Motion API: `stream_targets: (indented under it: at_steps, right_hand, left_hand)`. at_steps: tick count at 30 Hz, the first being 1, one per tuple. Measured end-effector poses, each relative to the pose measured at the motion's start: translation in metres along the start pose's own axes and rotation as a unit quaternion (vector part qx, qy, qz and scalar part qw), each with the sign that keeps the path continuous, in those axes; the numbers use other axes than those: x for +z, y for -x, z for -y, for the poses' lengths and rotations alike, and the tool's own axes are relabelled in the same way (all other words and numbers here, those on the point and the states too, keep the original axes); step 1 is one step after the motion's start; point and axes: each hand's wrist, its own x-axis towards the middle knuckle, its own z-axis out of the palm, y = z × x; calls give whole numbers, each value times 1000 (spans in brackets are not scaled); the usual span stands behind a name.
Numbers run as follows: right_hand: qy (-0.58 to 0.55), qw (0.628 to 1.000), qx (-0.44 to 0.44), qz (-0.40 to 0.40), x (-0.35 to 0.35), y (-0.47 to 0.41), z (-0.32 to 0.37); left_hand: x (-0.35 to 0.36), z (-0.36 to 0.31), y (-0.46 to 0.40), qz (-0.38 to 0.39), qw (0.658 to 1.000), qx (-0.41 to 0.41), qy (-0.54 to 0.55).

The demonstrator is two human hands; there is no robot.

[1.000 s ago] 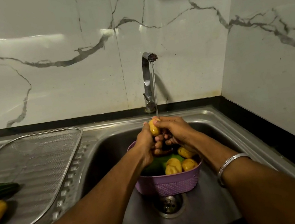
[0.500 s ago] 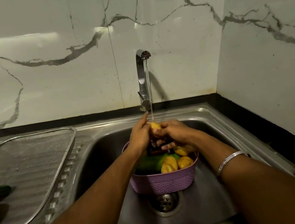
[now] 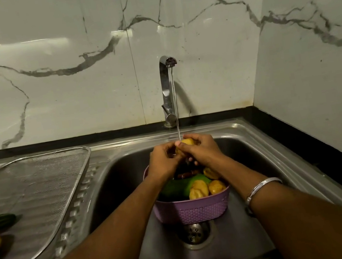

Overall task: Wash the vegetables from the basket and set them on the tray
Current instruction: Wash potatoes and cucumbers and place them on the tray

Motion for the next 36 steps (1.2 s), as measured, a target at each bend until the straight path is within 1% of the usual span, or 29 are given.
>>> stream_targets:
  at_steps: [2,5,7,9,14,16,18,21,24,27,31,34,36]
  right_hand:
    - [61,997,-43,-11,0,0,1]
    - [73,996,-37,22,-7,0,8]
    - [49,997,-16,60,-11,1,12]
    - [25,997,5,79,-13,2,15]
    - [-77,992,66,78,-22,6,22]
    - [-104,989,85,62,-18,7,23]
    - [-128,985,110,23,-13,9,23]
    - [-96,988,110,-39,-8,9,22]
    - [-76,991,103,-44,-3,7,23]
    - [-100,988,114,-29,-3,1,23]
    - [-135,982,128,-11,-11,-4,21]
    - [-160,977,139,-14,-10,1,22]
    - [-180,974,138,-6,-7,3,23]
  left_hand:
    - [4,0,0,-1,1000,-4,7]
    - [2,0,1,25,998,-15,57]
    - [-2,0,2,41,996,-19,83]
    - [-5,0,2,48,995,-22,88]
    - [-11,-5,0,40,989,-48,135]
    - [-11,-7,1,41,990,-32,134]
    - [-9,-9,2,44,989,-15,141]
    - [-3,-11,3,32,992,4,122]
    - [2,-7,4,8,995,6,104]
    - [-1,-3,3,-4,991,-17,129]
    - [-3,-7,1,12,980,-50,191]
    - [-1,-8,1,19,962,-103,252]
    - [0,-10,0,17,953,-136,268]
